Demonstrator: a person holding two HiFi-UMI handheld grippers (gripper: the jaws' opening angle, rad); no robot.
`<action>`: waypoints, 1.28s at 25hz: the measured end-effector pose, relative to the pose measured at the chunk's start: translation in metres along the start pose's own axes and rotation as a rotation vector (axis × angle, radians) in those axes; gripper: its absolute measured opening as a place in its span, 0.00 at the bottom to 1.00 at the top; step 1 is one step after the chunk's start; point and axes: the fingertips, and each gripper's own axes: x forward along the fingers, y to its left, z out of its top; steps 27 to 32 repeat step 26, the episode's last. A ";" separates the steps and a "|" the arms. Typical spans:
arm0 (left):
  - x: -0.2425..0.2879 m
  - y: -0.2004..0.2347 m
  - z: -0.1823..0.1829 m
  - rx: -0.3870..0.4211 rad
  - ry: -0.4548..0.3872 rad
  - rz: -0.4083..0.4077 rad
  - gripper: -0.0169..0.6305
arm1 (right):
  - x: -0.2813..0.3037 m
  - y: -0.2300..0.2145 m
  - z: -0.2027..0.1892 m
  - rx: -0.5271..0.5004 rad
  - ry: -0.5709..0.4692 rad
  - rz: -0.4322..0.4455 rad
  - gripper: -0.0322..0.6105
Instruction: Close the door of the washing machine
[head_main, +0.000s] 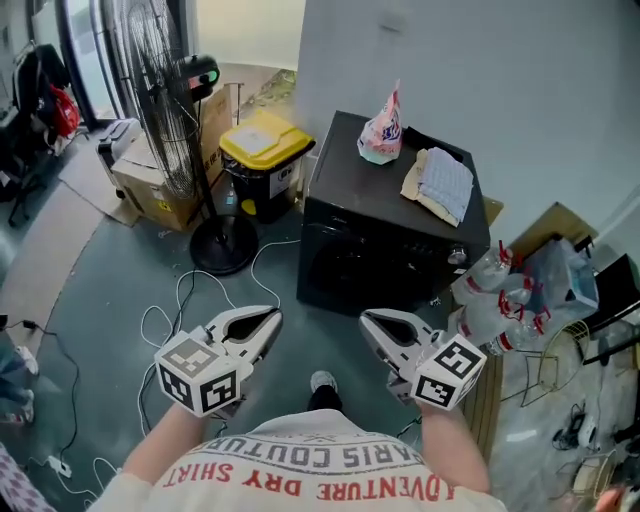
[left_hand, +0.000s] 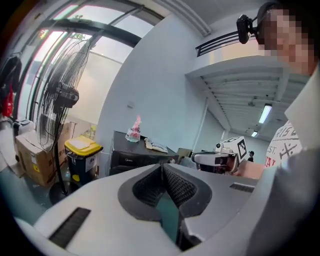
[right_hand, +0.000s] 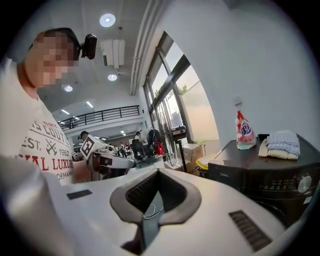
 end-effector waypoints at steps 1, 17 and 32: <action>-0.005 -0.002 0.003 0.009 -0.007 0.002 0.08 | -0.001 0.004 0.001 -0.011 -0.004 -0.003 0.08; -0.027 -0.011 -0.017 0.031 -0.008 -0.004 0.08 | -0.012 0.030 -0.016 0.017 0.005 -0.038 0.08; -0.028 -0.012 -0.023 0.035 -0.008 -0.022 0.09 | -0.012 0.028 -0.023 0.028 0.023 -0.058 0.08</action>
